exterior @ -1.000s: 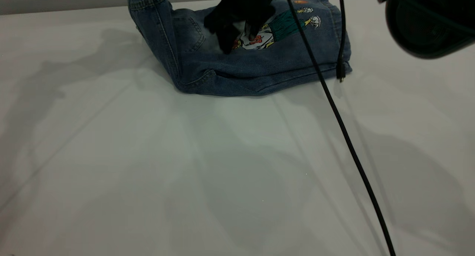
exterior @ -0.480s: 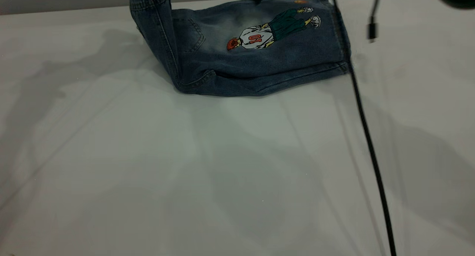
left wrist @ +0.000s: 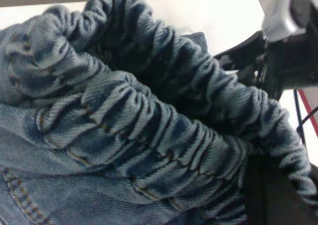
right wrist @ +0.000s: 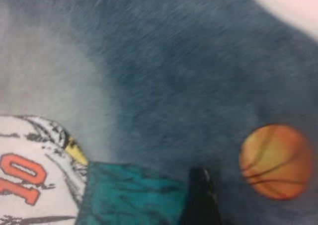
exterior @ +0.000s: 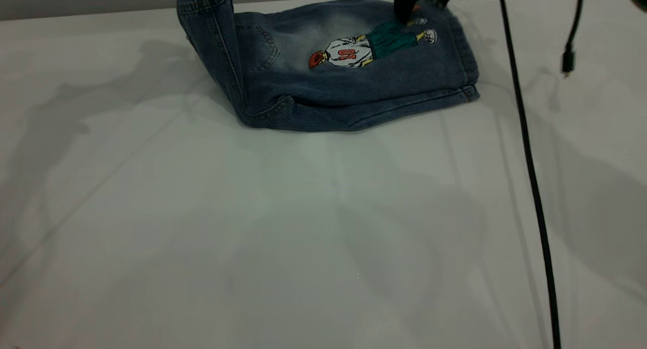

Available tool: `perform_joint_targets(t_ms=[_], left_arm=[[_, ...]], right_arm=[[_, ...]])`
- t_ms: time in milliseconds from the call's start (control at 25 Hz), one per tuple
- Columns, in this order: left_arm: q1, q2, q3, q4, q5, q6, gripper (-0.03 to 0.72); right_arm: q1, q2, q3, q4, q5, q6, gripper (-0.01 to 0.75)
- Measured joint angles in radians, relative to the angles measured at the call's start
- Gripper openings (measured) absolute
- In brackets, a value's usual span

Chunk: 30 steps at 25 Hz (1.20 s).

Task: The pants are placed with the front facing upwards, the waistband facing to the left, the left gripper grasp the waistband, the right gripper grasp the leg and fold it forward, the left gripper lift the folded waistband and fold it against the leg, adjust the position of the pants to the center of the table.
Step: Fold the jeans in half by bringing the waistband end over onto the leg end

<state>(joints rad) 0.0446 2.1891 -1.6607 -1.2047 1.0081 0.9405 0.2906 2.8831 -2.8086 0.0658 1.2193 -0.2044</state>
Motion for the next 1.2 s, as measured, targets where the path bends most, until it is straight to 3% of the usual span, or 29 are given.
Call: perform_joint_targets(t_ms=[360,680,960,1200], left_arm=[[-0.052,0.000,-0.022,0.002,0.005,0.021,0.081],[-0.173,0.000,-0.123,0.002,0.016,0.020,0.081],[-0.268,0.002,-0.139,0.008,-0.047,0.020,0.081],[-0.286,0.002,-0.139,0.006,-0.062,0.022,0.081]], right_arm=[[0.000,0.047,0.000,0.037,-0.002,0.000,0.459],[0.000,0.047,0.000,0.038,0.000,-0.006,0.459],[0.000,0.047,0.000,0.037,0.002,-0.007,0.459],[-0.003,0.021,0.000,-0.002,0.010,-0.007,0.459]])
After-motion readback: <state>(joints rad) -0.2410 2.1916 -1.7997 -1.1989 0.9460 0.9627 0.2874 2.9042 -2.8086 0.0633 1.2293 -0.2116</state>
